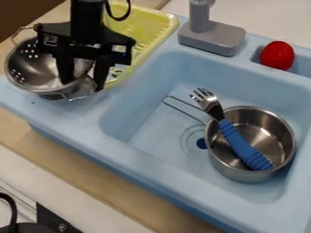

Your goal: Move the metal sieve to the basket

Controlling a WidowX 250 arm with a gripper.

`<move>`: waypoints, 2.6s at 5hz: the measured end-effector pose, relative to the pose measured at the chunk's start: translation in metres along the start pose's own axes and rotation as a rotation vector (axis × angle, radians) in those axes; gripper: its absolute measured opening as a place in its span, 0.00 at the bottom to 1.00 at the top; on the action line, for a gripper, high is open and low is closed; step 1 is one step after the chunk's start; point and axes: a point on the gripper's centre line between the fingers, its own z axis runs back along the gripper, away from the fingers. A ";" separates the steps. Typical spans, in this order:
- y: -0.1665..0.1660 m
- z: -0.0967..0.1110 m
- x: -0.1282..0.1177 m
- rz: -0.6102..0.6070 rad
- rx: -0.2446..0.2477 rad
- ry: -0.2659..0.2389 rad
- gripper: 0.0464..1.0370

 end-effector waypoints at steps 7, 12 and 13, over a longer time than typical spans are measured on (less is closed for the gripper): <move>-0.013 0.009 0.044 -0.421 0.236 0.080 0.02; -0.034 0.010 0.075 -0.534 0.313 -0.100 0.02; -0.034 -0.001 0.075 -0.538 0.290 -0.074 0.02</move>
